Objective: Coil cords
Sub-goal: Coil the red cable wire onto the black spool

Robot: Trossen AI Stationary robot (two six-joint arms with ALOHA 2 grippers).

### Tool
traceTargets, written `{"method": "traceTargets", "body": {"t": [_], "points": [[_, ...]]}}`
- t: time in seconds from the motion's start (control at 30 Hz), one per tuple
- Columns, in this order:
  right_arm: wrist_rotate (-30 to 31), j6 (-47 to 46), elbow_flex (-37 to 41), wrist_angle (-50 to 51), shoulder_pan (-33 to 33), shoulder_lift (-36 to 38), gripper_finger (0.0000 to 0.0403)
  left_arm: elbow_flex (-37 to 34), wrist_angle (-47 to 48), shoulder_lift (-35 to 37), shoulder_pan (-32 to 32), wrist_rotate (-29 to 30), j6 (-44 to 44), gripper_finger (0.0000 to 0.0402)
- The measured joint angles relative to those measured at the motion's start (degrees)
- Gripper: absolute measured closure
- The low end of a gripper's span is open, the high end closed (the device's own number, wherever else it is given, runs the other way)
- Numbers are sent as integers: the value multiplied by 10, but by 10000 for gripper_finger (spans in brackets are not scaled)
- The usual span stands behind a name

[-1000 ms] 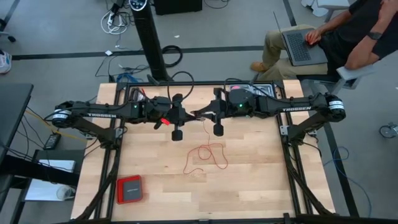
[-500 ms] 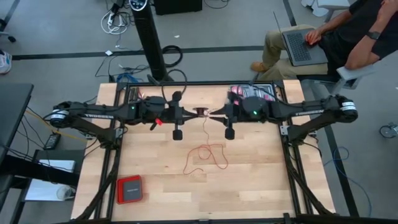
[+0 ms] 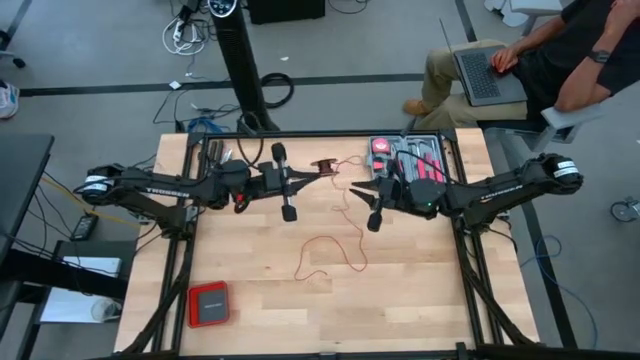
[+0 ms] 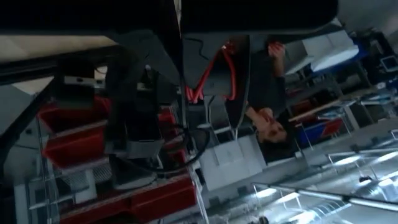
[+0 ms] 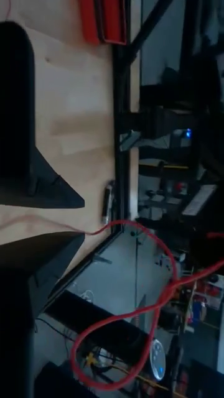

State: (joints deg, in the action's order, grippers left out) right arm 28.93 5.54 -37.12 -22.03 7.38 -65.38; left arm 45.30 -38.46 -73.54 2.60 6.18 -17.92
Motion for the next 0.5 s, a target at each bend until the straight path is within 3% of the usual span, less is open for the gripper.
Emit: {"method": "traceTargets", "body": {"t": [0.2,0.5], "points": [[-3,39,-5,-83,-12,-45,307,-24,-49,0,-11,14,-1,401],[-38,47,-52,-94,-33,-105,299,-27,-64,0,-16,19,-2,401]]}}
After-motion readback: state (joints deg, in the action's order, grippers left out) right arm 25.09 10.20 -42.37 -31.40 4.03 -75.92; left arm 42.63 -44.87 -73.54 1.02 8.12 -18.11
